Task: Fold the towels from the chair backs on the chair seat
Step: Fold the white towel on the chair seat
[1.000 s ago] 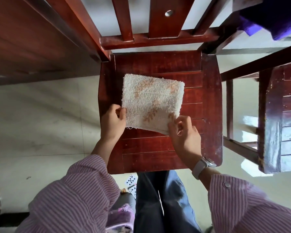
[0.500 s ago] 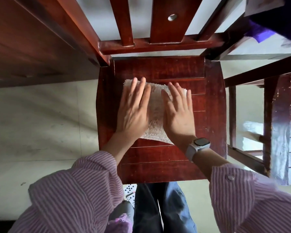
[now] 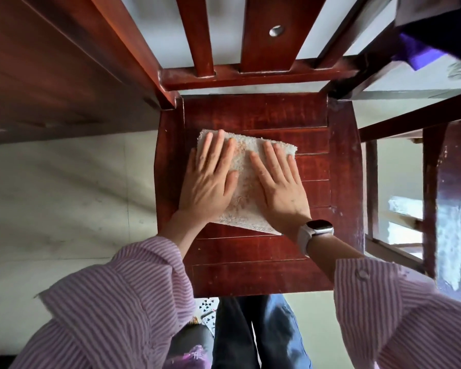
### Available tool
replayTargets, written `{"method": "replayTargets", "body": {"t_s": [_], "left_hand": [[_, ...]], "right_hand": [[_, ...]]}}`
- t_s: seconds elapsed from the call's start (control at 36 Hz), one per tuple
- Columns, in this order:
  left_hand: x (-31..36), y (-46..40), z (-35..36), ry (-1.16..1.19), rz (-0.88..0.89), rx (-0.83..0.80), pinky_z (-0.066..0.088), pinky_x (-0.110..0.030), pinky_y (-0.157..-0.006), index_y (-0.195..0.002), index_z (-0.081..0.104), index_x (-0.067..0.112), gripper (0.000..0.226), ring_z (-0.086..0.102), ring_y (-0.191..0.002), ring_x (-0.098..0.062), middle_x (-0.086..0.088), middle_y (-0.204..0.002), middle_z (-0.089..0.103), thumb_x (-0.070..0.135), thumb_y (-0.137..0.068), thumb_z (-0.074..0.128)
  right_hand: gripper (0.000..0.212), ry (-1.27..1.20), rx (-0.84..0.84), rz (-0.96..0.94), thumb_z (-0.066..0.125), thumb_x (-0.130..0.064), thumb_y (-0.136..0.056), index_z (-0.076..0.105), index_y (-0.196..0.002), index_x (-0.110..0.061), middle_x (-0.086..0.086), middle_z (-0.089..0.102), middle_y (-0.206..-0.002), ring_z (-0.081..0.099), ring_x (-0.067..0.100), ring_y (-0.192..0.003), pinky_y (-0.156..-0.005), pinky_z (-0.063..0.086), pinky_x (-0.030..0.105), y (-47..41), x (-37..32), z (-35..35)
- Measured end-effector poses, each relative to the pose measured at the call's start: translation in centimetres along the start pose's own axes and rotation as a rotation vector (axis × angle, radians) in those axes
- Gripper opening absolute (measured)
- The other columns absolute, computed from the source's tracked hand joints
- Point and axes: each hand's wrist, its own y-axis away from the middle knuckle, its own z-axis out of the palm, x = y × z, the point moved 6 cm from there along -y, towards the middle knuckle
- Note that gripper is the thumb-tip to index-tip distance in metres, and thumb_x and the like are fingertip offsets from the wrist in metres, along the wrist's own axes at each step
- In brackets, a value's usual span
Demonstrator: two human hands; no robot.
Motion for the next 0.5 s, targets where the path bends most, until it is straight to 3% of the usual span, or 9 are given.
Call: {"method": "replayTargets", "body": {"t_s": [0.06, 0.14, 0.22, 0.31, 0.36, 0.42, 0.44, 0.5], "left_hand": [[-0.5, 0.5, -0.9, 0.117, -0.076, 0.034, 0.023, -0.047, -0.113, -0.144, 0.022, 0.005, 0.056, 0.012, -0.142, -0.031, -0.017, -0.153, 0.016, 0.028, -0.095, 0.037], [-2.1, 1.8, -2.2, 0.280, -0.313, 0.152, 0.029, -0.040, -0.111, -0.140, 0.030, -0.002, 0.050, 0.030, -0.135, -0.035, -0.023, -0.145, 0.032, 0.020, -0.095, 0.039], [-3.4, 2.8, -2.5, 0.380, -0.530, 0.201, 0.034, -0.037, -0.103, -0.135, 0.039, -0.002, 0.045, 0.046, -0.120, -0.034, -0.022, -0.128, 0.052, 0.018, -0.095, 0.044], [-4.1, 2.8, -2.3, 0.555, -0.724, 0.151, 0.041, -0.038, -0.098, -0.133, 0.044, 0.004, 0.041, 0.054, -0.113, -0.030, -0.018, -0.121, 0.058, 0.021, -0.095, 0.046], [-4.3, 2.5, -2.0, 0.642, -0.817, 0.091, 0.045, -0.039, -0.090, -0.129, 0.049, 0.007, 0.039, 0.058, -0.107, -0.030, -0.015, -0.116, 0.062, 0.025, -0.094, 0.047], [-4.4, 2.0, -1.9, 0.714, -0.854, 0.062, 0.048, -0.035, -0.081, -0.119, 0.056, 0.007, 0.035, 0.060, -0.100, -0.032, -0.015, -0.109, 0.065, 0.028, -0.092, 0.049], [-4.5, 1.8, -1.9, 0.742, -0.867, 0.045, 0.047, -0.031, -0.074, -0.115, 0.058, 0.006, 0.034, 0.061, -0.097, -0.032, -0.015, -0.105, 0.065, 0.029, -0.092, 0.050], [-4.4, 1.4, -1.9, 0.799, -0.878, -0.010, 0.040, -0.017, -0.055, -0.103, 0.060, 0.004, 0.027, 0.062, -0.077, -0.021, -0.010, -0.085, 0.064, 0.027, -0.091, 0.052]], "right_hand": [[0.051, -0.083, 0.071, 0.098, 0.040, -0.016, -0.091, 0.031, -0.141, -0.010, 0.019, 0.025, -0.150, 0.019, 0.031, -0.140, -0.116, 0.015, 0.047, 0.5, 1.1, -1.7], [0.046, -0.280, 0.182, 0.394, 0.044, -0.020, -0.093, 0.037, -0.135, -0.005, 0.013, 0.044, -0.135, 0.037, 0.025, -0.127, -0.109, 0.030, 0.037, 2.0, 2.8, -3.4], [0.044, -0.508, 0.140, 0.692, 0.054, -0.033, -0.090, 0.045, -0.125, -0.007, 0.000, 0.052, -0.108, 0.051, 0.019, -0.106, -0.091, 0.042, 0.032, 3.4, 3.7, -2.9], [0.053, -0.666, 0.089, 0.848, 0.058, -0.039, -0.087, 0.045, -0.123, -0.003, -0.002, 0.058, -0.102, 0.058, 0.014, -0.086, -0.073, 0.052, 0.028, 3.3, 3.5, -1.6], [0.039, -0.790, 0.077, 0.927, 0.060, -0.035, -0.086, 0.053, -0.109, -0.004, 0.000, 0.061, -0.087, 0.059, 0.013, -0.071, -0.063, 0.053, 0.028, 2.9, 3.1, -1.0], [0.021, -0.903, 0.077, 0.997, 0.060, -0.030, -0.087, 0.057, -0.079, -0.010, 0.004, 0.062, -0.073, 0.058, 0.019, -0.062, -0.061, 0.054, 0.037, 2.6, 3.0, -0.6], [0.023, -0.943, 0.077, 1.019, 0.059, -0.027, -0.087, 0.055, -0.070, -0.013, 0.004, 0.060, -0.066, 0.056, 0.018, -0.058, -0.057, 0.053, 0.035, 2.4, 3.0, -0.6], [0.021, -1.002, 0.067, 1.037, 0.059, -0.025, -0.087, 0.055, -0.072, -0.012, 0.003, 0.058, -0.067, 0.055, 0.017, -0.058, -0.052, 0.050, 0.028, 2.2, 3.1, -0.5]]}}
